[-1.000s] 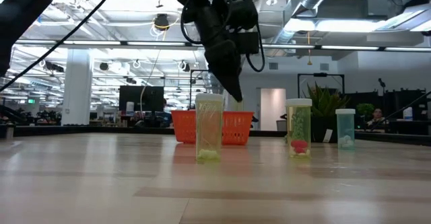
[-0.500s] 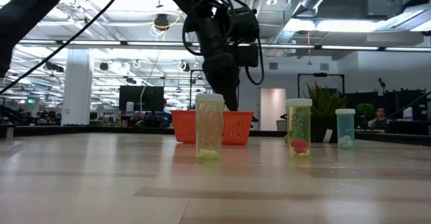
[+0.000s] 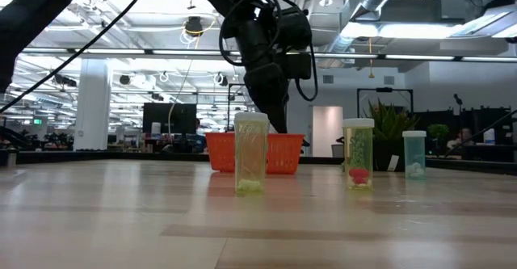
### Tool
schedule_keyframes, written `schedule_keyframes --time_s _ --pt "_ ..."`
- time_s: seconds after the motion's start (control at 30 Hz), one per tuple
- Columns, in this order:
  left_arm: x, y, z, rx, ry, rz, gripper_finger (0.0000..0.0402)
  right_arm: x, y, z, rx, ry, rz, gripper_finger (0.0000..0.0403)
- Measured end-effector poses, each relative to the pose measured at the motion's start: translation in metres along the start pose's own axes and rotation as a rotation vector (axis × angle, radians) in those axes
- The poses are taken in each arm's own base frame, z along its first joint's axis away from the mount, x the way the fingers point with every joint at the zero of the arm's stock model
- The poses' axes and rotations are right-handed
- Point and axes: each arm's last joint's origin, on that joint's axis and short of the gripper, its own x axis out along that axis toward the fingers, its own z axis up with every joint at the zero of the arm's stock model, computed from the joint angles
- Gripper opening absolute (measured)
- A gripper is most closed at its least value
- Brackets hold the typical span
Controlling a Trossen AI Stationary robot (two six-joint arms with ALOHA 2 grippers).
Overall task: Pick and place pill bottles into a basket
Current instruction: Put the left yellow pill bottle into the orange bin
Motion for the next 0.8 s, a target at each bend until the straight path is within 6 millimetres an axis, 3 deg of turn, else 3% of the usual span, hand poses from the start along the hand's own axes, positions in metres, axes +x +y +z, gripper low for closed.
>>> schedule_keyframes --time_s 0.23,0.3,0.43,0.5,0.67,0.8 --pt "-0.007 0.0 0.001 0.0 0.03 0.007 0.0188 0.0 0.0 0.0 0.0 0.0 0.0 0.0" --pt "-0.023 -0.002 0.007 0.011 0.049 0.004 0.0194 0.0 0.0 0.0 0.0 0.0 -0.001 0.0" --pt "-0.082 -0.016 0.024 0.015 0.027 0.006 0.0196 0.0 0.0 0.0 0.0 0.0 0.0 0.0" --pt "-0.107 -0.033 0.029 0.029 0.011 -0.001 0.0196 0.0 0.0 0.0 0.0 0.0 0.0 0.0" --pt "-0.15 -0.108 0.032 0.11 -0.028 -0.049 0.0196 0.0 0.0 0.0 0.0 0.0 0.0 0.0" --pt "-0.158 -0.172 0.029 0.153 -0.023 -0.083 0.0196 0.0 0.0 0.0 0.0 0.001 0.0 0.0"
